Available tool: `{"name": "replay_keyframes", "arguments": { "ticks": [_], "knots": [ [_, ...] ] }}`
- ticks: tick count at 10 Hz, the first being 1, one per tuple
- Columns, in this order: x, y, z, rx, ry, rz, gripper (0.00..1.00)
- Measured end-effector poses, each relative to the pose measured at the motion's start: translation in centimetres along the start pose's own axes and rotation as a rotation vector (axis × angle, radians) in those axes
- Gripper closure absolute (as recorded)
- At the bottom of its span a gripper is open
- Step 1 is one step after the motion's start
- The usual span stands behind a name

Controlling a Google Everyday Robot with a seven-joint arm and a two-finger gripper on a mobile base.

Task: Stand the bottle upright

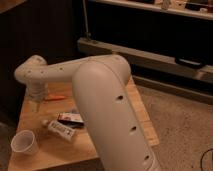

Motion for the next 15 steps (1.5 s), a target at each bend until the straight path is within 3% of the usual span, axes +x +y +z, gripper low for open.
{"name": "replay_keyframes", "arguments": {
  "ticks": [2, 4, 8, 10, 13, 15],
  "knots": [
    [0.0, 1.4, 0.7, 0.008, 0.022, -0.005, 0.36],
    [0.3, 2.4, 2.3, 0.038, 0.066, -0.007, 0.36],
    [2.3, 2.3, 4.8, 0.078, 0.126, 0.031, 0.36],
    [3.2, 1.7, 5.8, 0.045, 0.105, 0.050, 0.36],
    [3.8, 1.8, 6.6, -0.069, 0.058, 0.055, 0.36],
    [4.1, 1.7, 6.5, -0.092, 0.038, 0.054, 0.36]
  ]
}}
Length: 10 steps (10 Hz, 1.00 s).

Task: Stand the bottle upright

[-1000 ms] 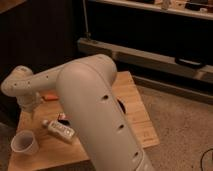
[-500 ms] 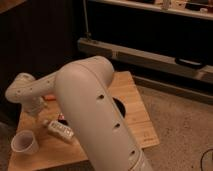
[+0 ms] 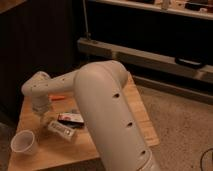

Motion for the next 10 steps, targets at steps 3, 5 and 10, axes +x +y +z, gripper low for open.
{"name": "replay_keyframes", "arguments": {
  "ticks": [3, 5, 10],
  "knots": [
    [-0.23, 0.53, -0.08, -0.013, -0.012, -0.017, 0.36],
    [-0.30, 0.76, -0.07, -0.021, -0.017, -0.025, 0.36],
    [-0.36, 0.73, 0.01, -0.092, -0.054, -0.055, 0.36]
  ]
}}
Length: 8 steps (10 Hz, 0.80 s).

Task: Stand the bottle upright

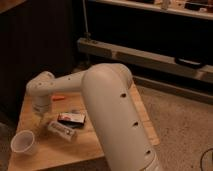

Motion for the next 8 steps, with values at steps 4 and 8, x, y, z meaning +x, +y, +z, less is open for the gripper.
{"name": "replay_keyframes", "arguments": {
  "ticks": [4, 8],
  "knots": [
    [-0.3, 0.6, 1.2, -0.018, 0.017, -0.017, 0.36],
    [-0.1, -0.1, 3.9, -0.015, 0.064, 0.002, 0.40]
  ]
}}
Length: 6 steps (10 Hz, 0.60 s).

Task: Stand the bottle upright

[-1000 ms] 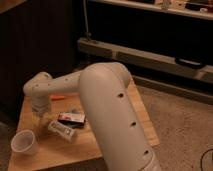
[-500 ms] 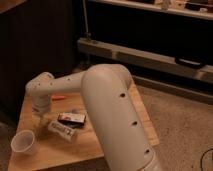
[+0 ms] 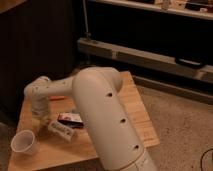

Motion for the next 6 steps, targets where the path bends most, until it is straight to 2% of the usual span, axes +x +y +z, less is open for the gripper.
{"name": "replay_keyframes", "arguments": {
  "ticks": [5, 6],
  "knots": [
    [0.19, -0.40, -0.14, 0.009, 0.002, 0.011, 0.90],
    [0.23, -0.44, -0.19, 0.010, 0.003, 0.011, 0.97]
  ]
}}
